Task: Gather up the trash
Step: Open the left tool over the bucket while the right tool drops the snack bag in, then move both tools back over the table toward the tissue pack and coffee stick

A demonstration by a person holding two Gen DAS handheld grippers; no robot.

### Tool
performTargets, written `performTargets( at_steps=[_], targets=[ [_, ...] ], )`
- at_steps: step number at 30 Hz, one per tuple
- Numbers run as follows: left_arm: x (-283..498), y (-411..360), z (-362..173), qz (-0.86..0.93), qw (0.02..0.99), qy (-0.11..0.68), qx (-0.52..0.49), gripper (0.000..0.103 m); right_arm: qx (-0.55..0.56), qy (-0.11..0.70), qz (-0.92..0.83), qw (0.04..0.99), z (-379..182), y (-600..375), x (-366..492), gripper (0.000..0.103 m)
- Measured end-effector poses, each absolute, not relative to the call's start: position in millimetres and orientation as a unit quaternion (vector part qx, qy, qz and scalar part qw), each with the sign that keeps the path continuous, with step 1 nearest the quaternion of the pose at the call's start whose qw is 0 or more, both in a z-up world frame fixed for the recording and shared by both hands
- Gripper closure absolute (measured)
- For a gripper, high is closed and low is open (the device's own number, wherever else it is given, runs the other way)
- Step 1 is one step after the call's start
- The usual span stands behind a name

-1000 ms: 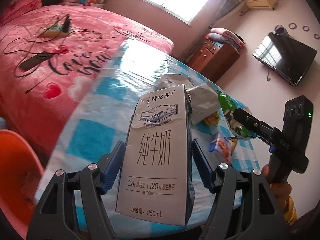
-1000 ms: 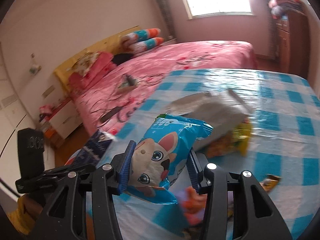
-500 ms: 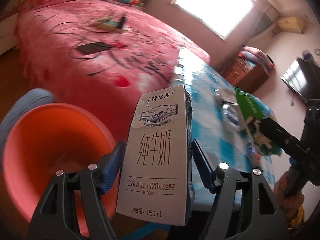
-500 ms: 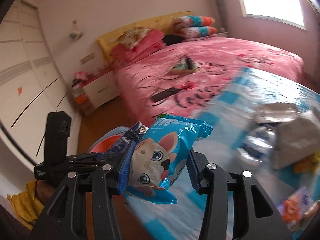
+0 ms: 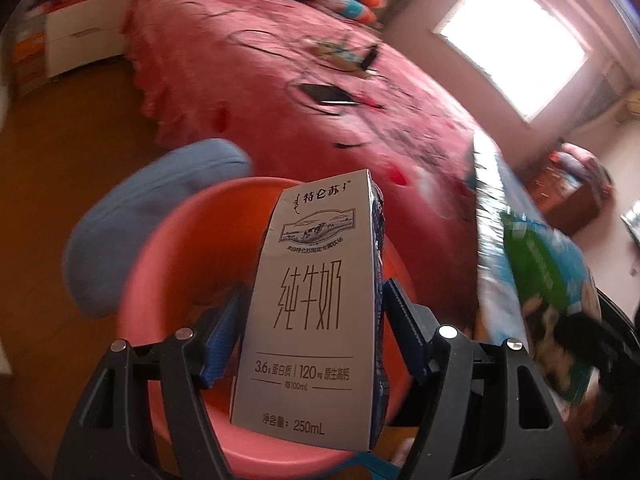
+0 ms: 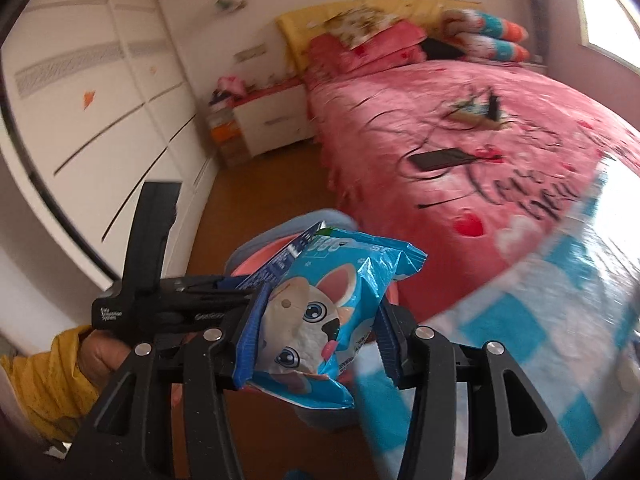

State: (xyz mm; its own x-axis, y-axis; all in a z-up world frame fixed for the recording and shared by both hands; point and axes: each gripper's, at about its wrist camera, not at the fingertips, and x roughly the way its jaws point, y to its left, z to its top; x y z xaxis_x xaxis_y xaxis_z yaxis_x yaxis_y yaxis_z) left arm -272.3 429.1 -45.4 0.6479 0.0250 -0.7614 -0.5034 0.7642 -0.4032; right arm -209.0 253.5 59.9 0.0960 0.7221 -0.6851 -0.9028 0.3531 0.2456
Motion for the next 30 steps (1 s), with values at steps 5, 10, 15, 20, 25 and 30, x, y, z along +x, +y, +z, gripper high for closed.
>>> performTargets(
  at_steps=[5, 10, 15, 20, 25, 30],
  targets=[
    [-283.0, 445.1, -61.8, 0.200, 0.834, 0.408, -0.311, 0.022, -0.122, 0.382, 0.540, 0.740, 51.7, 258.6, -212.1, 0.014],
    [-280.9, 437.6, -58.0, 0.214, 0.843, 0.414, -0.267, 0.020, -0.102, 0.364, 0.511, 0.772, 67.0, 230.6, -200.6, 0.009],
    [-274.4, 426.4, -55.2, 0.202, 0.848, 0.411, -0.267, 0.019, -0.061, 0.370, 0.483, 0.792, 73.0, 195.0, -185.1, 0.009],
    [-268.9, 410.8, -47.9, 0.190, 0.855, 0.409, -0.258, 0.018, -0.037, 0.379, 0.456, 0.804, 68.4, 161.6, -177.3, 0.009],
    [-261.5, 388.9, -37.9, 0.168, 0.863, 0.409, -0.245, 0.016, -0.020, 0.386, 0.440, 0.811, 66.0, 136.1, -176.6, 0.007],
    [-253.4, 367.1, -25.0, 0.144, 0.872, 0.404, -0.236, 0.016, -0.011, 0.380, 0.431, 0.818, 70.5, 113.4, -179.3, 0.007]
  ],
)
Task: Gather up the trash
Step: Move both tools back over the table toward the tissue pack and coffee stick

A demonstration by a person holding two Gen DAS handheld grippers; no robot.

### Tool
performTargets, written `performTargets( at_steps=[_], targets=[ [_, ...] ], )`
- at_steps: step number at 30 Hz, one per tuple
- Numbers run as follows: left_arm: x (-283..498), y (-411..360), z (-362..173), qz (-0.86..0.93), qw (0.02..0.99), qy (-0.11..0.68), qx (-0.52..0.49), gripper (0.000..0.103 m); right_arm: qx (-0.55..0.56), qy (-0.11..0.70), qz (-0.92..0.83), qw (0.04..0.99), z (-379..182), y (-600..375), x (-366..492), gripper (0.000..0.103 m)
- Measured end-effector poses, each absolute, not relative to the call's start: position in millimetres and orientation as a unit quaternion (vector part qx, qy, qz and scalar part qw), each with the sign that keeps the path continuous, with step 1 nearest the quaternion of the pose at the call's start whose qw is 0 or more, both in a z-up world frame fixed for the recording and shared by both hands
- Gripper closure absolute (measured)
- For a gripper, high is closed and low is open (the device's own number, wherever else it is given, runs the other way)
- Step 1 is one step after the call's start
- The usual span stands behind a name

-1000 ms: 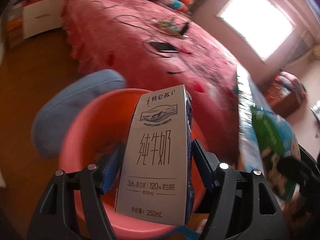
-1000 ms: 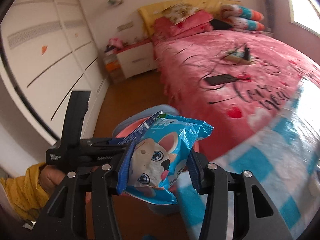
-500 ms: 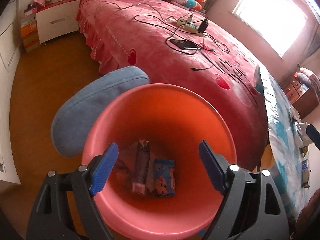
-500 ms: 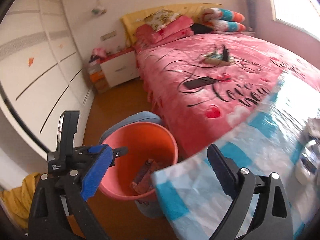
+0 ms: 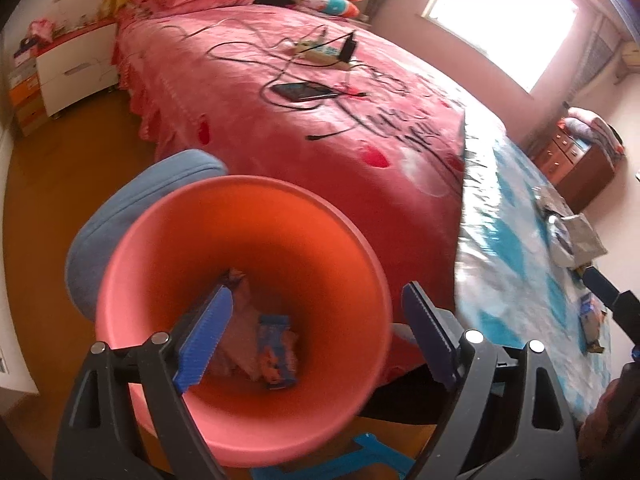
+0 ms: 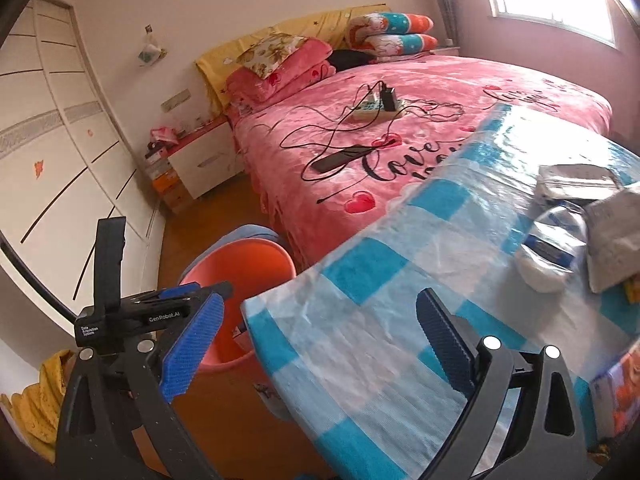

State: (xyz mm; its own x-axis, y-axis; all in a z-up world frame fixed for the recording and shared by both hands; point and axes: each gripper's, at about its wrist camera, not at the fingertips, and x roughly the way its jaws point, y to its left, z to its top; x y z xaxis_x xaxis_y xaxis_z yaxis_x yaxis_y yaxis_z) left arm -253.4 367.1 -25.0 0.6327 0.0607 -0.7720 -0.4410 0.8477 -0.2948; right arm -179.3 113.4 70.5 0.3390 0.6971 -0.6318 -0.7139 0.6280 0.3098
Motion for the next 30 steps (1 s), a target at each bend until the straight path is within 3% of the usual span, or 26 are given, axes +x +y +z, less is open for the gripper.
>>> performTargets(
  at_steps=[30],
  targets=[
    [-201.3, 229.6, 23.3, 0.047, 0.897, 0.419, -0.137, 0.015, 0.015, 0.311, 0.344, 0.886, 90.7, -1.8, -171.1, 0.007]
  ],
)
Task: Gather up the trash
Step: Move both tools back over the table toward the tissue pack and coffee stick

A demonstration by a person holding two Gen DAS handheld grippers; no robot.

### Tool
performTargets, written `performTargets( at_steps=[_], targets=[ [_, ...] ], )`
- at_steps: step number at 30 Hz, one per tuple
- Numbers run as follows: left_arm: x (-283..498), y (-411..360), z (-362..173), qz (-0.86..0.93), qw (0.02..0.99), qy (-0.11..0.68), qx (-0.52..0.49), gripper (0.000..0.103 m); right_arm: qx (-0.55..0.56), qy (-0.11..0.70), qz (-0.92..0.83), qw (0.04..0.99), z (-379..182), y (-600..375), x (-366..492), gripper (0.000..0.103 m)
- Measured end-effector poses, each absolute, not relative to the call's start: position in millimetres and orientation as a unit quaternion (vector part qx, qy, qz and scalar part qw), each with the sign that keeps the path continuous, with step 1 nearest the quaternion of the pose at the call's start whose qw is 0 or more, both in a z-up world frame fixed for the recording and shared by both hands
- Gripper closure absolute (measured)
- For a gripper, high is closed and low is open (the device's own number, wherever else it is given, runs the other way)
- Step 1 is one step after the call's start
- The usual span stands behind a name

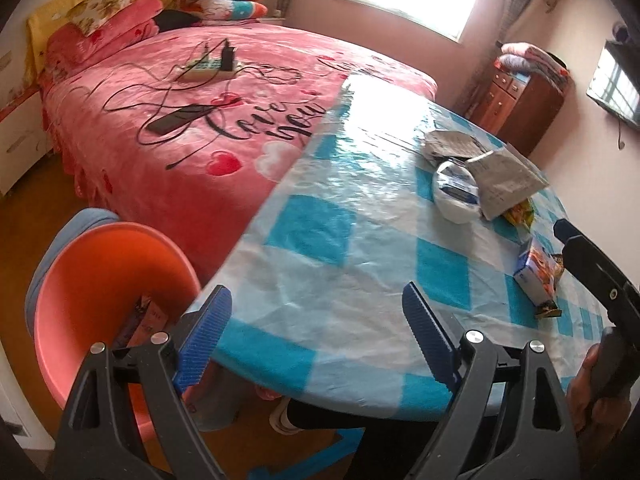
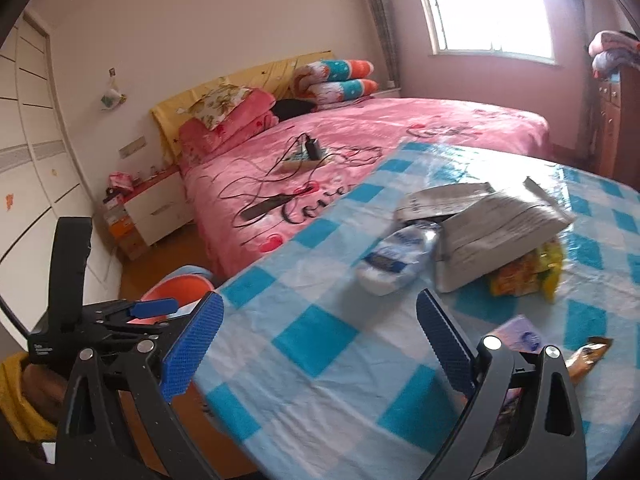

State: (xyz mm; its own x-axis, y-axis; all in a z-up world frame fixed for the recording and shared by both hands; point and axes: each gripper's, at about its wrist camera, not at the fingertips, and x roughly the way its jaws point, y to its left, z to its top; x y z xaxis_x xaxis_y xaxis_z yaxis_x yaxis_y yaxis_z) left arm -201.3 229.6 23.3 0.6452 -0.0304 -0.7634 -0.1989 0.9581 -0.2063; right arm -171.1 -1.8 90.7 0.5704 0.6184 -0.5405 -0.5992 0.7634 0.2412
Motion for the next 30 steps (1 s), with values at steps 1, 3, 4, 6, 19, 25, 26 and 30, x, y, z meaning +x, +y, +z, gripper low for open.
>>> performTargets(
  at_steps=[1, 3, 4, 6, 19, 25, 26, 30],
  targets=[
    [-199.6, 226.1, 25.0, 0.045, 0.897, 0.419, -0.133, 0.015, 0.015, 0.309, 0.341, 0.888, 90.9, -5.4, -170.8, 0.007],
    [-195.4, 217.8, 29.0, 0.041, 0.899, 0.417, -0.128, 0.015, 0.013, 0.305, 0.334, 0.892, 91.8, -11.7, -170.3, 0.007],
    [-193.9, 214.1, 30.3, 0.038, 0.900, 0.416, -0.126, 0.015, 0.012, 0.303, 0.331, 0.893, 92.0, -14.0, -169.2, 0.007],
    [-190.1, 204.9, 32.8, 0.033, 0.900, 0.417, -0.120, 0.015, 0.014, 0.298, 0.326, 0.897, 93.4, -21.5, -168.6, 0.007],
    [-172.2, 140.0, 45.4, -0.025, 0.906, 0.417, -0.072, 0.015, 0.076, 0.301, 0.273, 0.911, 97.1, -87.8, -144.0, 0.007],
    [-170.1, 108.7, 49.0, -0.065, 0.906, 0.416, -0.051, 0.015, 0.105, 0.308, 0.242, 0.914, 94.7, -125.0, -129.4, 0.007],
    [-169.0, 104.4, 49.5, -0.069, 0.905, 0.416, -0.048, 0.015, 0.107, 0.308, 0.236, 0.915, 95.2, -131.0, -128.1, 0.007],
    [-166.6, 84.4, 49.2, -0.096, 0.902, 0.420, -0.035, 0.015, 0.123, 0.316, 0.215, 0.916, 93.0, -158.3, -119.9, 0.007]
  ],
)
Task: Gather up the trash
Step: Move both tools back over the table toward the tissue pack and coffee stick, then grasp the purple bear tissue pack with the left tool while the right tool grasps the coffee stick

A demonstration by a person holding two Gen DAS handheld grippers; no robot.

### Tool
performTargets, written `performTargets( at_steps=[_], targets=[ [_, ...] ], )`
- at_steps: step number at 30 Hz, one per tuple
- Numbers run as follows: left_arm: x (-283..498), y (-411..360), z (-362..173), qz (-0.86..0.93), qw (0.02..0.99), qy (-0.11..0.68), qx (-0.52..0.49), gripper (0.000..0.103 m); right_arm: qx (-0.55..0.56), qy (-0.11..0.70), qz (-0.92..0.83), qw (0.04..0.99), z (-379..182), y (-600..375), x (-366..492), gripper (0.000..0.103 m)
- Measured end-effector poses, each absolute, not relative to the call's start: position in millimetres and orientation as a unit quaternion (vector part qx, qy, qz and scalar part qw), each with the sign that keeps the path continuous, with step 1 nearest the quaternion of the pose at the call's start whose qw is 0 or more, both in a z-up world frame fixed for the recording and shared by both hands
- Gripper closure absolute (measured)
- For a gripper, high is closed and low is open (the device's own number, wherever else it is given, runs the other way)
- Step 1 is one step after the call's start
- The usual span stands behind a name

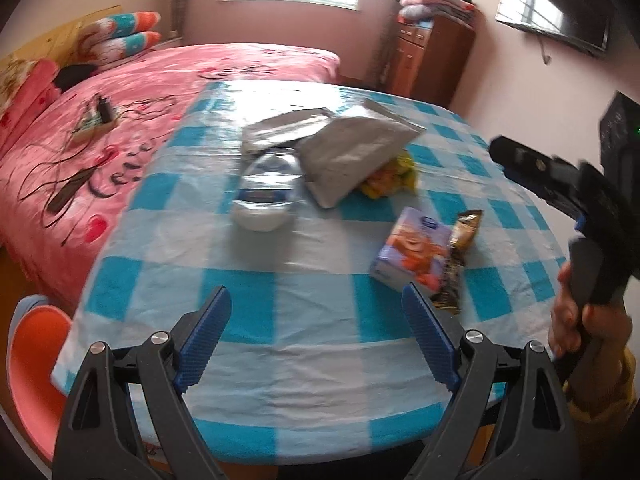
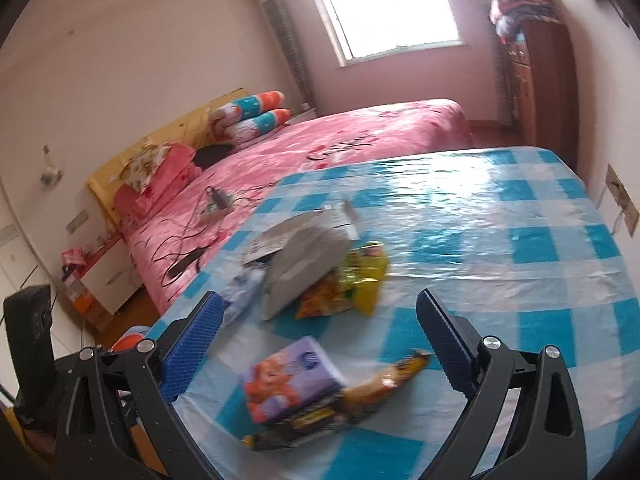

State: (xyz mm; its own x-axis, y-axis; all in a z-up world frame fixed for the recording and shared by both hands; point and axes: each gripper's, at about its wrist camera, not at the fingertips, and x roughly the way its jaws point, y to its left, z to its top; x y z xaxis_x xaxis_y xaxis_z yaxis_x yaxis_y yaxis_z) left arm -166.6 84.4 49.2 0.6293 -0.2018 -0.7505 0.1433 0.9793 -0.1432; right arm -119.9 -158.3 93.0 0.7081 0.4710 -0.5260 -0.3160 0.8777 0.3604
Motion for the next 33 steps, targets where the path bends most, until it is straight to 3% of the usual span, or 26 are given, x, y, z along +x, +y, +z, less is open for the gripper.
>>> performTargets(
  at_steps=[27, 33],
  targets=[
    [-112.9, -0.3, 23.3, -0.158, 0.871, 0.464, 0.020, 0.016, 0.165, 0.358, 0.196, 0.898, 77.4, -223.2, -93.5, 0.007],
    [-109.3, -3.4, 17.0, -0.154, 0.868, 0.471, 0.021, 0.024, 0.174, 0.369, 0.201, 0.890, 73.5, -228.3, -89.7, 0.007]
  ],
)
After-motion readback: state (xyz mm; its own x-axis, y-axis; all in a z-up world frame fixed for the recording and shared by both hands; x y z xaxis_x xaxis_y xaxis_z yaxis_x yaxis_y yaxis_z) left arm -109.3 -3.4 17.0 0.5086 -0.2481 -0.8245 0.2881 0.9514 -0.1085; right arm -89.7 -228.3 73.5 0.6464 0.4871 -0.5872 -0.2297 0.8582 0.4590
